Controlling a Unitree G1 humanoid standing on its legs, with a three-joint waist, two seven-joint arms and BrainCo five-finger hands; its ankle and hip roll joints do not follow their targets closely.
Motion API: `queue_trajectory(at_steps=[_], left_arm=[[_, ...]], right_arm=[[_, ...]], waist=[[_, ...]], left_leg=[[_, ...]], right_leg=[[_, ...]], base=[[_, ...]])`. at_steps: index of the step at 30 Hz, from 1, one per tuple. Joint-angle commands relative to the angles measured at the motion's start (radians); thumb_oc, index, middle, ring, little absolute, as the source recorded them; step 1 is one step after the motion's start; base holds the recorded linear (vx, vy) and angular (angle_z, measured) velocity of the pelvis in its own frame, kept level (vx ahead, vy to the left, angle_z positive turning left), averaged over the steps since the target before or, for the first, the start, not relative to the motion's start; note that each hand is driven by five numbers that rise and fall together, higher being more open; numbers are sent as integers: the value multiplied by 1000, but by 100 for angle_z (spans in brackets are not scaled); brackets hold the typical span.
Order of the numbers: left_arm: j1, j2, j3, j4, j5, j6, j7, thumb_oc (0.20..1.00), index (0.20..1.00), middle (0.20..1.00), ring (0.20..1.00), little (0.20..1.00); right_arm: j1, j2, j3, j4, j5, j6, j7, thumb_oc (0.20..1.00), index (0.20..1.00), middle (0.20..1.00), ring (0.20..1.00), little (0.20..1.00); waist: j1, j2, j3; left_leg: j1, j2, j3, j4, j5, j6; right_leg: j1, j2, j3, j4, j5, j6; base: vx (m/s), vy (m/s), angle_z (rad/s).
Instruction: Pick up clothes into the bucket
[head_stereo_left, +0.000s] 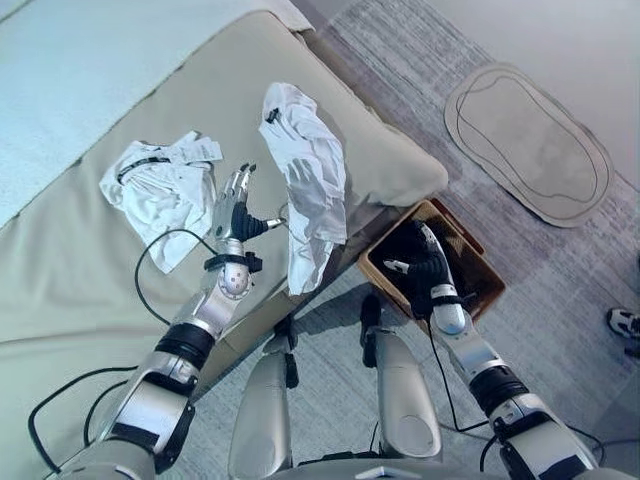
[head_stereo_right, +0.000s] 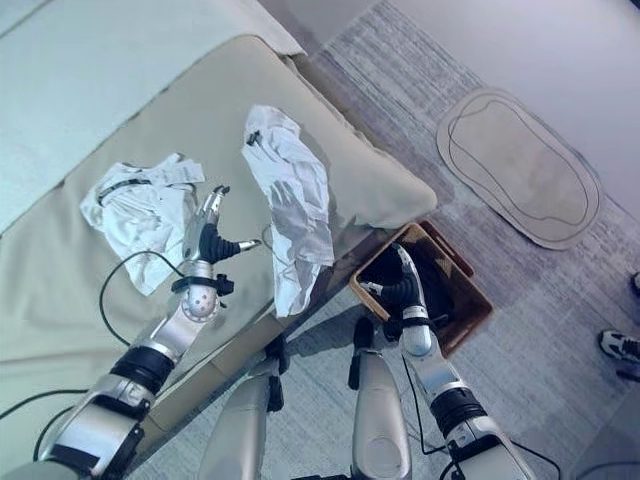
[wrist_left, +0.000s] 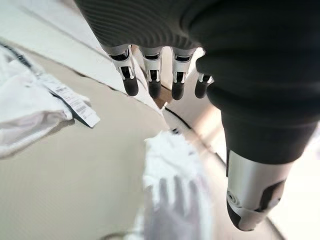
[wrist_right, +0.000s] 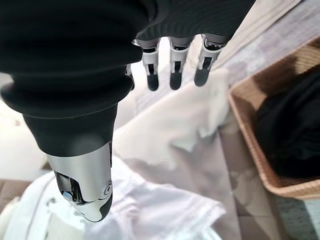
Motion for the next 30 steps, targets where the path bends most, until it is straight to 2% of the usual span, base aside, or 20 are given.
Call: queue_trajectory(at_steps=[1, 8, 16, 20, 30], left_arm=[[-38, 64, 21, -26, 64, 17, 60, 1000, 1000, 1000, 1000, 1000], [-134, 131, -34, 1, 143, 36, 78, 1000, 1000, 1000, 1000, 1000], [-343, 186, -194, 15, 313, 73, 72, 1000, 1000, 1000, 1000, 1000], [-412, 189, -253, 15, 375, 84, 68, 1000, 1000, 1000, 1000, 1000], [-477, 175, -336, -46, 441, 54, 73, 1000, 1000, 1000, 1000, 1000]], right_arm=[[16, -34, 19, -129, -38, -52, 9, 1000, 1000, 1000, 1000, 1000], [16, -57, 31, -183, -51, -70, 13, 1000, 1000, 1000, 1000, 1000], [5, -95, 18, -201, -70, -88, -6, 1000, 1000, 1000, 1000, 1000], [-5, -93, 14, -192, -47, -99, -14, 1000, 1000, 1000, 1000, 1000], [-18, -83, 12, -146, -36, -107, -28, 1000, 1000, 1000, 1000, 1000]], waist=[[-2, -29, -11], [-23, -33, 9], [-60, -20, 21], [-69, -10, 25], [-78, 14, 27]], left_leg=[[-81, 13, -23, 183, -109, 6], [-215, 22, -21, 263, -126, 2], [-384, 12, -20, 324, -128, 9], [-419, 6, -15, 333, -129, 14], [-417, 3, -4, 318, -134, 23]], right_leg=[[-28, -58, 11, -85, 137, 67], [-152, -53, 31, -19, 126, 62], [-327, -62, 71, 58, 130, 64], [-367, -63, 84, 70, 135, 67], [-381, -60, 96, 64, 135, 73]], base=[[-62, 10, -4], [-70, 8, -2], [-67, 29, 1], [-22, 29, -8], [5, 4, -2]])
